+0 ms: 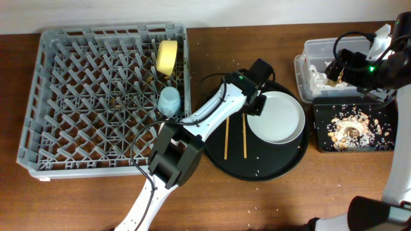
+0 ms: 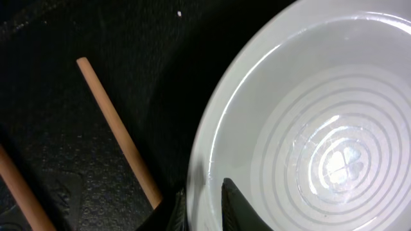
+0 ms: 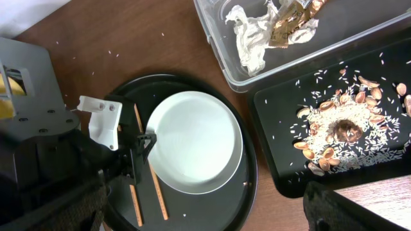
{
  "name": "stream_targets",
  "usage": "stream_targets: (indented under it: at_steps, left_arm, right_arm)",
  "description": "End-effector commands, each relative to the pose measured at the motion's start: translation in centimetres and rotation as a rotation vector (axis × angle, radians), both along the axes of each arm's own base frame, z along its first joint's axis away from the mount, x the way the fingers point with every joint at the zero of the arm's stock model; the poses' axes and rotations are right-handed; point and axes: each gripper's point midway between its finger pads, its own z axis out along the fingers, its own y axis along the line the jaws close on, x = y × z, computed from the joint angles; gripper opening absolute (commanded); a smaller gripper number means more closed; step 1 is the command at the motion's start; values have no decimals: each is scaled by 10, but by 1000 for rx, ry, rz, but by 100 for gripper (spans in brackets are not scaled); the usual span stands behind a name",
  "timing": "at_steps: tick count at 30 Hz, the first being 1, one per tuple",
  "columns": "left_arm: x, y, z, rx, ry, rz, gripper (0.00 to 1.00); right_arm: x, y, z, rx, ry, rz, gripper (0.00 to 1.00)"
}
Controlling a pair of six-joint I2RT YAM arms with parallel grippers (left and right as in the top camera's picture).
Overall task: Sort waste into correct bins and load items into the dishwasher rack
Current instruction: 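Grasp the white plate edge with the left gripper and lift it, then stand the white plate upright in the rack with the left gripper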
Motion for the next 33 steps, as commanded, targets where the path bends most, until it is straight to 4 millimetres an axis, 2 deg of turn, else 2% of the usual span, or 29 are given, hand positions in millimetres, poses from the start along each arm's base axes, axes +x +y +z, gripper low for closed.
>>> stream_targets:
  at_steps: [1, 3, 4, 6, 7, 9, 10, 11, 12, 13, 14, 15, 16, 17, 18, 20, 21, 23, 24, 26, 28, 29, 30, 32, 33]
  left_arm:
    - [-4, -5, -16, 0, 15, -16, 18]
    - [-6, -7, -38, 14, 32, -22, 18]
    - [-6, -8, -41, 13, 31, -23, 18]
    - [-5, -9, -40, 9, 26, -22, 13]
    - [-5, -9, -40, 9, 25, -22, 1]
    - [0, -6, -36, 6, 23, -14, 1]
    - [5, -5, -27, 2, 19, -6, 1]
    - [13, -2, -9, -8, 6, 3, 1]
    - [24, 2, 19, -16, -25, -16, 1]
    - [45, 11, 72, -40, -109, -60, 0]
    - [63, 30, 127, -52, -211, -66, 0]
    - [81, 60, 169, -26, -311, 1, 0]
    - [98, 99, 213, 27, -443, 83, 0]
    - [112, 150, 256, 127, -576, 187, 0]
    - [121, 213, 287, 302, -680, 357, 0]
    - [121, 307, 321, 641, -784, 603, 0]
    - [122, 339, 321, 729, -774, 671, 0]
    - [132, 395, 304, 810, -709, 750, 0]
    - [137, 417, 292, 837, -679, 780, 0]
    - [148, 444, 268, 872, -635, 814, 0]
    - [155, 448, 244, 891, -602, 803, 0]
    - [159, 443, 230, 897, -587, 784, 0]
    - [163, 437, 224, 892, -593, 777, 0]
    - [167, 436, 229, 887, -622, 796, 0]
    - [163, 442, 238, 938, -645, 829, 0]
  right_arm:
    - [0, -3, 0, -8, 1, -15, 99]
    - [0, -3, 0, -8, 1, -15, 98]
    - [0, -3, 0, -8, 1, -15, 99]
    - [0, -3, 0, -8, 1, -15, 98]
    - [0, -3, 0, -8, 1, -15, 98]
    - [0, -3, 0, -8, 1, -15, 98]
    - [0, -3, 0, -8, 1, -15, 99]
    - [0, -3, 0, -8, 1, -15, 98]
    - [0, -3, 0, -8, 1, -15, 99]
    - [0, -3, 0, -8, 1, -15, 98]
    - [0, -3, 0, -8, 1, -15, 99]
    - [0, -3, 0, -8, 1, -15, 99]
    - [0, -3, 0, -8, 1, -15, 98]
    - [0, -3, 0, -8, 1, -15, 98]
    - [0, -3, 0, -8, 1, -15, 99]
    - [0, -3, 0, -8, 1, -15, 98]
    - [0, -3, 0, -8, 1, -15, 98]
    - [0, -3, 0, -8, 1, -15, 99]
    - [0, -3, 0, -8, 1, -15, 98]
    - [0, -3, 0, -8, 1, -15, 98]
    - [0, -3, 0, -8, 1, -15, 98]
    - [0, -3, 0, -8, 1, -15, 98]
    - [0, -3, 0, -8, 1, -15, 98]
    - [0, -3, 0, -8, 1, -15, 99]
    - [0, -3, 0, -8, 1, -15, 98]
